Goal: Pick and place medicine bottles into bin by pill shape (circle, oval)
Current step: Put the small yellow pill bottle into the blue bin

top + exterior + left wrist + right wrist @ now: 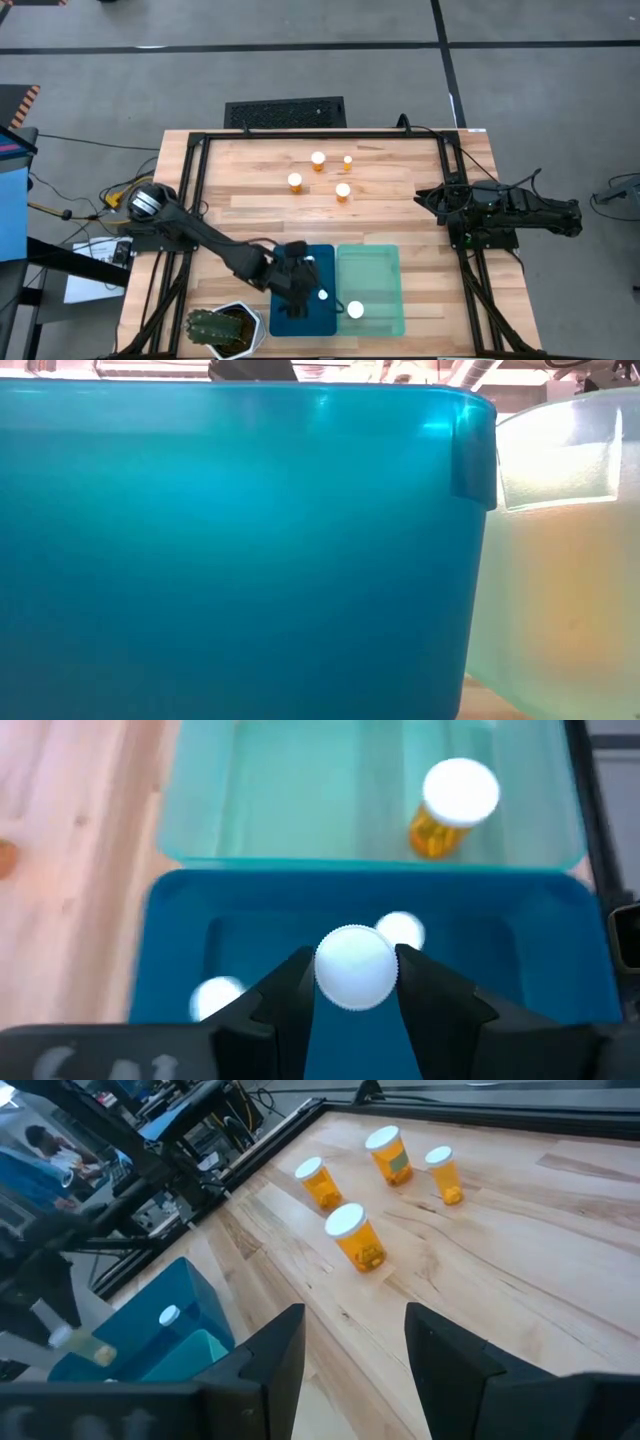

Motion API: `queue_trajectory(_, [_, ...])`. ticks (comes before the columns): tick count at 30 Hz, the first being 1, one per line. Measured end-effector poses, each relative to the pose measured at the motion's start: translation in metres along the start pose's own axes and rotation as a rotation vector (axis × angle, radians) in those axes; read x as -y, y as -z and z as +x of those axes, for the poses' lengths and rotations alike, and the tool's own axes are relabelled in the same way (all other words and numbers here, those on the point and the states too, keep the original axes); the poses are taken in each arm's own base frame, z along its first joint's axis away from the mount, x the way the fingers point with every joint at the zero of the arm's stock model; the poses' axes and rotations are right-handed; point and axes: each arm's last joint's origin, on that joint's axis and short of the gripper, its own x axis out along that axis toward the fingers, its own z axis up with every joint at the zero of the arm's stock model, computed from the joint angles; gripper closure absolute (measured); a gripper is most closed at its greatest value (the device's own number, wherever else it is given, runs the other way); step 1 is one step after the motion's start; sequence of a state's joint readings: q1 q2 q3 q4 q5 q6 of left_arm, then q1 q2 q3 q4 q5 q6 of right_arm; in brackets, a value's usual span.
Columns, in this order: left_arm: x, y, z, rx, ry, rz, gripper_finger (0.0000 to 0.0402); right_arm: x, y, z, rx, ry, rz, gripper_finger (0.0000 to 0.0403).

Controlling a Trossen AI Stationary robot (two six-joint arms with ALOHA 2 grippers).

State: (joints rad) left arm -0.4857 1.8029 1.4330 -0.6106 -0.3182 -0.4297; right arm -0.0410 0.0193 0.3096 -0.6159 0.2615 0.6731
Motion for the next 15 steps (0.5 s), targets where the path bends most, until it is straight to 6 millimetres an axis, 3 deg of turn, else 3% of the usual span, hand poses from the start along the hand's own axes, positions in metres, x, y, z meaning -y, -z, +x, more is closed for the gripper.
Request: queue_trajectory(15, [0.005,0.028,0.015,-0.001,-0.136,-0.169,0.0274,0.0,0.0,0.0,0.001,-0.003,0.001,0.0222])
